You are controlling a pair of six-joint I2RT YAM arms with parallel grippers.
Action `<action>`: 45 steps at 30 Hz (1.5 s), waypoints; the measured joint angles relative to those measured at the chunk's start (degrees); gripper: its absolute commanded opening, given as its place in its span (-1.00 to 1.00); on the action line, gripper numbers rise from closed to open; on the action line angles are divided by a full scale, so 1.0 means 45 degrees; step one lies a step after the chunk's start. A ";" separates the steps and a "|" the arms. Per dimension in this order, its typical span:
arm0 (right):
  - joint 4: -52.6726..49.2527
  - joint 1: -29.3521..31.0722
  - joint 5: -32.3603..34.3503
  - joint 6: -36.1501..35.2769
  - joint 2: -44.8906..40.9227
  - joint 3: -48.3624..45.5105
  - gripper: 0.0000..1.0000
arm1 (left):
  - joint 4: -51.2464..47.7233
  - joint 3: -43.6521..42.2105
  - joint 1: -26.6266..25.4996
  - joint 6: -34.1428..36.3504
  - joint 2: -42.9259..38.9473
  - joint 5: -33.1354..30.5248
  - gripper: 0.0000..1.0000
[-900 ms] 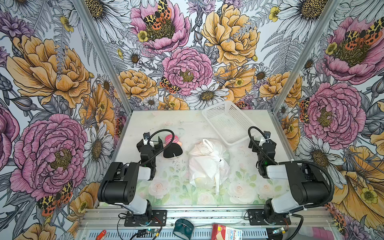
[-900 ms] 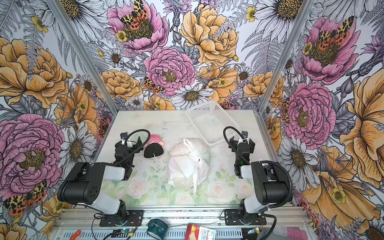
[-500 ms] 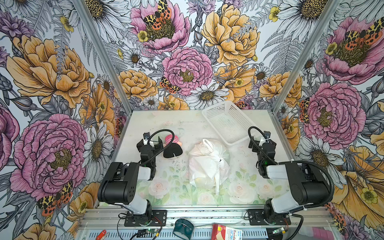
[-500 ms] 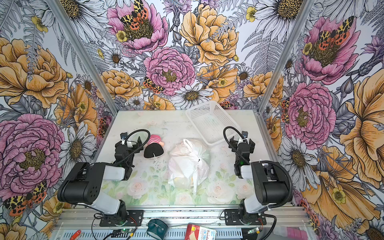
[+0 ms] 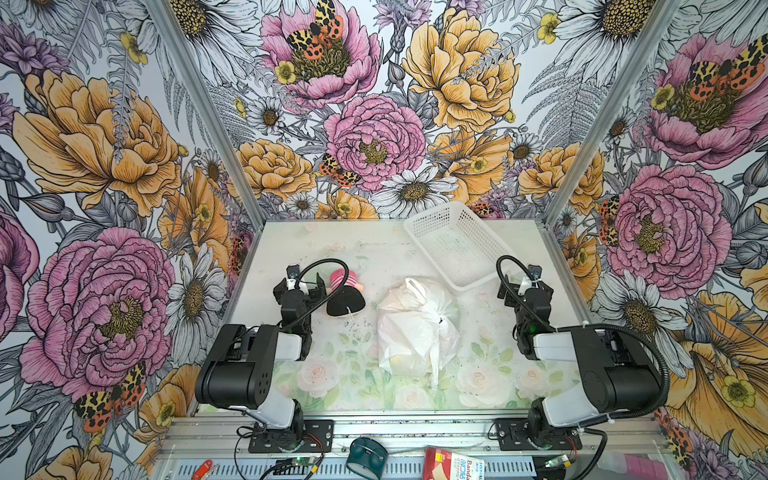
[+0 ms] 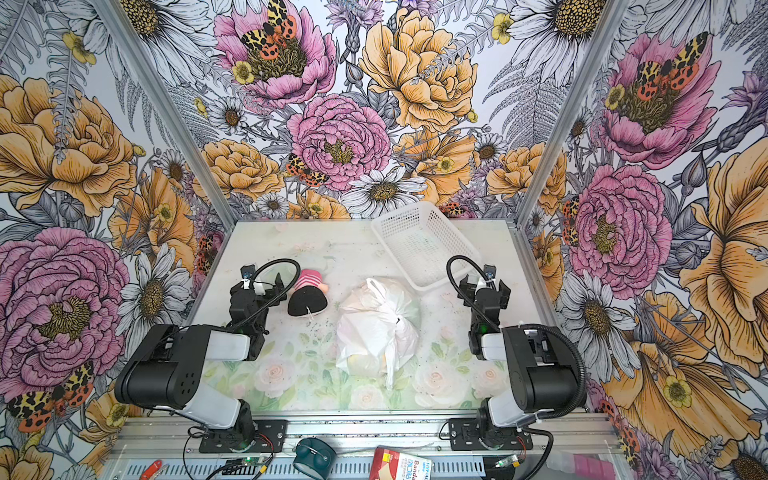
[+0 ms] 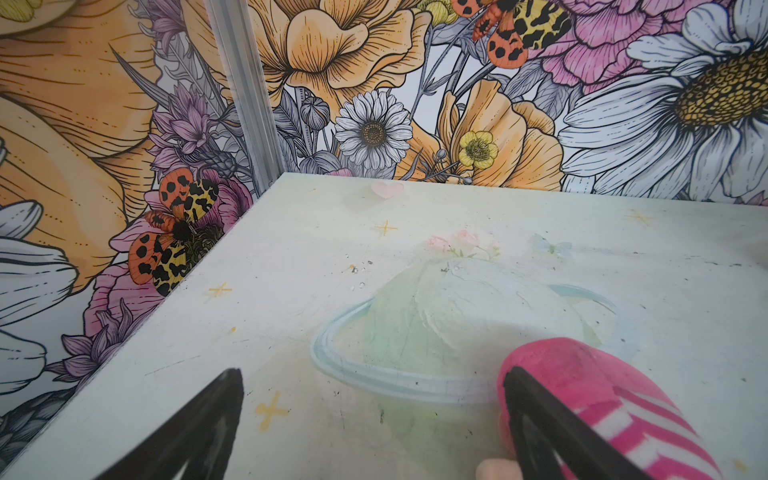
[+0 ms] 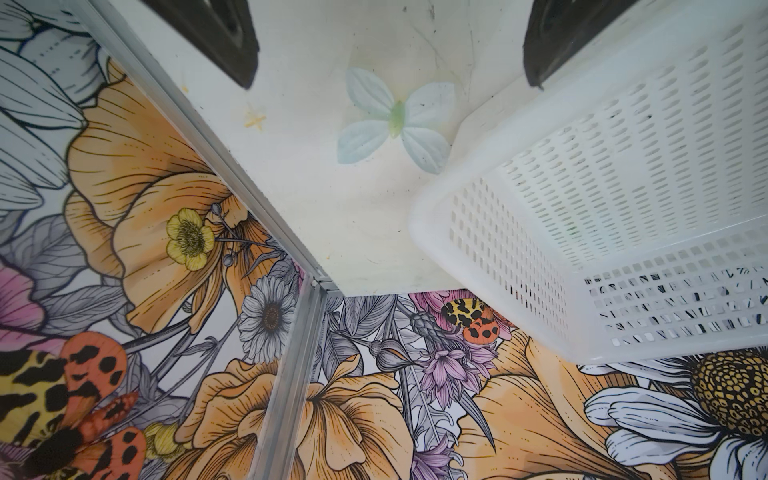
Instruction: Untie the knot of the plastic bag and take out the fruit
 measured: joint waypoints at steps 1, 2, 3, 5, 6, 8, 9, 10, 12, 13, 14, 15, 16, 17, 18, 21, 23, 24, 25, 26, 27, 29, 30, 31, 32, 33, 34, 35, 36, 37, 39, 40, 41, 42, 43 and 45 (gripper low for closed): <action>-0.0199 0.0058 0.0291 0.0044 -0.0549 -0.0180 0.99 | -0.0015 0.0005 0.0029 0.0000 -0.0005 0.0039 0.97; -0.0442 0.0107 0.0631 0.0170 -0.1146 -0.0291 0.99 | -0.0053 0.0019 0.0078 -0.0005 0.0000 0.0097 0.97; -0.0724 0.0117 0.0923 0.0321 -0.1651 -0.0306 0.99 | -0.0092 0.0034 0.0126 -0.0005 0.0000 0.0185 0.97; -0.1574 0.0117 0.1379 0.0806 -0.2837 -0.0257 0.99 | -0.0146 0.0053 0.0204 -0.0005 0.0000 0.0325 0.97; -0.2059 0.0117 0.1467 0.1010 -0.3293 -0.0209 0.99 | -0.0180 0.0053 0.0228 -0.0005 0.0000 0.0374 0.97; -0.3521 0.0107 0.1486 0.1564 -0.4250 0.0141 0.99 | -0.0238 0.0053 0.0238 -0.0005 -0.0005 0.0466 0.97; -0.4201 0.0102 0.1443 0.1855 -0.4595 0.0379 0.99 | -0.0340 0.0053 0.0223 0.0000 -0.0049 0.0466 0.97; -0.5013 0.0092 0.1307 0.2244 -0.4964 0.0709 0.99 | -0.0529 0.0053 0.0155 0.0005 -0.0175 0.0452 0.97; -0.6572 0.0010 0.0908 0.3104 -0.5571 0.1428 0.99 | -0.1370 0.0092 -0.0146 0.0121 -0.0884 0.0015 0.97; -0.7558 -0.0087 0.0583 0.3643 -0.5848 0.1914 0.99 | -0.2059 0.0209 -0.0461 0.0243 -0.1515 -0.0321 0.97; -0.8442 -0.0185 0.0238 0.4133 -0.6062 0.2409 0.99 | -0.3011 0.0500 -0.0913 0.0301 -0.2307 -0.0753 0.97; -0.9005 -0.0296 -0.0049 0.4473 -0.6212 0.2744 0.99 | -0.3861 0.0879 -0.1297 0.0311 -0.3002 -0.1098 0.97; -0.9534 -0.0413 -0.0389 0.4920 -0.6407 0.3007 0.99 | -0.5003 0.1545 -0.1739 0.0243 -0.3842 -0.1379 0.97; -0.9952 -0.0549 -0.0709 0.5343 -0.6640 0.3084 0.99 | -0.6003 0.2278 -0.2093 0.0092 -0.4585 -0.1477 0.97; -1.0287 -0.0704 -0.1049 0.5639 -0.6849 0.3070 0.99 | -0.6975 0.3079 -0.2370 -0.0160 -0.5275 -0.1394 0.97; -1.1171 -0.1443 -0.2778 0.6455 -0.7514 0.2778 0.99 | -0.8942 0.5231 -0.2565 -0.1015 -0.7077 -0.0248 0.97; -1.1594 -0.1826 -0.4017 0.6878 -0.7868 0.2652 0.99 | -1.0273 0.6324 -0.2497 -0.2166 -0.8053 0.0695 0.97; -1.1720 -0.1885 -0.4571 0.7014 -0.7995 0.2637 0.99 | -1.0724 0.6606 -0.2424 -0.2623 -0.8359 0.1107 0.97; -1.1798 -0.1885 -0.5178 0.7125 -0.8111 0.2637 0.99 | -1.1128 0.6785 -0.2302 -0.3181 -0.8689 0.1515 0.97; -1.1856 -0.1885 -0.5761 0.7218 -0.8223 0.2637 0.99 | -1.1458 0.6795 -0.2001 -0.3905 -0.9020 0.1977 0.97; -1.1934 -0.1885 -0.6203 0.7276 -0.8310 0.2637 0.99 | -1.1681 0.6698 -0.1661 -0.4517 -0.9214 0.2327 0.97; -1.2225 -0.1787 -0.6994 0.7276 -0.8510 0.2637 0.99 | -1.1798 0.6149 -0.0437 -0.6101 -0.9530 0.3279 0.97; -1.2463 -0.1676 -0.7305 0.7242 -0.8641 0.2642 0.99 | -1.1866 0.5882 0.0146 -0.6815 -0.9554 0.3725 0.97; -1.2716 -0.1520 -0.7509 0.7179 -0.8752 0.2647 0.99 | -1.2094 0.5717 0.0651 -0.7446 -0.9481 0.4041 0.97; -1.2998 -0.1282 -0.7621 0.7087 -0.8869 0.2676 0.97 | -1.2337 0.5668 0.0869 -0.7839 -0.9364 0.4148 0.97; -1.3313 -0.0962 -0.7669 0.6970 -0.8971 0.2739 0.94 | -1.2755 0.5668 0.0933 -0.8160 -0.9156 0.4172 0.97; -1.3678 -0.0471 -0.7689 0.6815 -0.9054 0.2866 0.91 | -1.3182 0.5668 0.0860 -0.8451 -0.9029 0.4124 0.97; -1.3959 -0.0063 -0.7655 0.6722 -0.9107 0.3002 0.88 | -1.3571 0.5659 0.0709 -0.8626 -0.8990 0.3988 0.97; -1.4241 0.0447 -0.7597 0.6591 -0.9122 0.3191 0.84 | -1.3984 0.5634 0.0457 -0.8786 -0.8995 0.3740 0.97; -1.4523 0.1064 -0.7465 0.6450 -0.9122 0.3429 0.81 | -1.4309 0.5615 0.0141 -0.8884 -0.9020 0.3429 0.97; -1.5013 0.2234 -0.7077 0.6222 -0.9092 0.3886 0.76 | -1.4717 0.5484 -0.0933 -0.8752 -0.9015 0.2463 0.97; -1.5271 0.2871 -0.6800 0.6130 -0.9049 0.4148 0.72 | -1.4795 0.5338 -0.1739 -0.8563 -0.9000 0.1734 0.97; -1.5494 0.3434 -0.6523 0.6091 -0.8990 0.4386 0.70 | -1.4795 0.5149 -0.2623 -0.8291 -0.8971 0.0991 0.97; -1.5781 0.4031 -0.6188 0.6062 -0.8918 0.4653 0.69 | -1.4766 0.4930 -0.3633 -0.7922 -0.8850 0.0233 0.95; -1.6111 0.4585 -0.5892 0.6096 -0.8820 0.4930 0.68 | -1.4770 0.4799 -0.4541 -0.7567 -0.8612 -0.0359 0.92; -1.6806 0.5382 -0.5455 0.6241 -0.8573 0.5498 0.58 | -1.4853 0.4818 -0.5829 -0.6936 -0.7902 -0.1112 0.92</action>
